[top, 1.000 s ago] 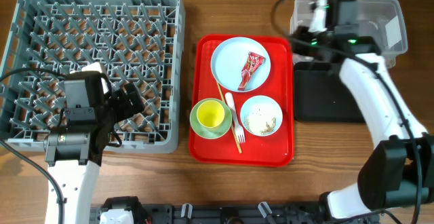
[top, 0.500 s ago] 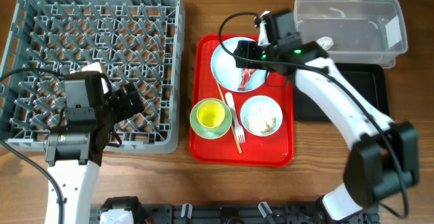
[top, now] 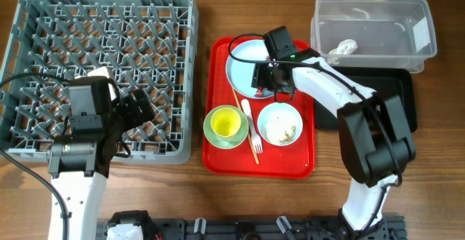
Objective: Sort waste into correct bins and load items into the dishwasher rack
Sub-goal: 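Grasp the red candy wrapper on the plate with the right gripper, then carry the wrapper to the clear bin and release it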
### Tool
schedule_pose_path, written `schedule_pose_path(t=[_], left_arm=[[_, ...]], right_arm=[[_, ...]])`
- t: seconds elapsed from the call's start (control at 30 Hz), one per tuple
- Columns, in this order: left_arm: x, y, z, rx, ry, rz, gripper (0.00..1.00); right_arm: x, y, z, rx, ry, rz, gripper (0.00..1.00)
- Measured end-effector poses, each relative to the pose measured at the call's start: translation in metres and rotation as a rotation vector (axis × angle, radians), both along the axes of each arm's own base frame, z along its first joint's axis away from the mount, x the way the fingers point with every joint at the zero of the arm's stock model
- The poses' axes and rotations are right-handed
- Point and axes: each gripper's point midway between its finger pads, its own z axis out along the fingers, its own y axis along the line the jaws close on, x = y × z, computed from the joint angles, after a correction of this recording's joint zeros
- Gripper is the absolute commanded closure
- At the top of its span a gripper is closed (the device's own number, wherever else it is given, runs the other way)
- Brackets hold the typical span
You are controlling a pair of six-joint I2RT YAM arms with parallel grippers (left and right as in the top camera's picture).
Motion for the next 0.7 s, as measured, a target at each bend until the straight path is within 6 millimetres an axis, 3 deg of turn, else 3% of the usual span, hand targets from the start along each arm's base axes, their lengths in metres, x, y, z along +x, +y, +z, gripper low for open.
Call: schedule_pose_path(t=[0.13, 0.17, 0.37, 0.47, 0.6, 0.7], left_arm=[[0.0, 0.0, 0.0, 0.0, 0.0, 0.0, 0.0], [0.0, 0.0, 0.0, 0.0, 0.0, 0.0, 0.0], [0.0, 0.0, 0.0, 0.0, 0.0, 0.0, 0.0], [0.0, 0.0, 0.0, 0.0, 0.0, 0.0, 0.0], [0.0, 0.0, 0.0, 0.0, 0.001, 0.0, 0.0], [0.0, 0.0, 0.0, 0.0, 0.0, 0.0, 0.0]], right_arm=[[0.0, 0.0, -0.002, -0.001, 0.004, -0.011, 0.91], [0.0, -0.001, -0.002, -0.001, 0.005, -0.014, 0.96], [-0.006, -0.004, -0.004, -0.016, 0.031, -0.003, 0.96], [-0.018, -0.015, 0.0, -0.056, 0.093, 0.02, 0.96], [-0.005, -0.034, 0.044, -0.076, 0.067, 0.026, 0.96], [0.02, -0.052, 0.107, -0.071, -0.032, 0.027, 0.96]])
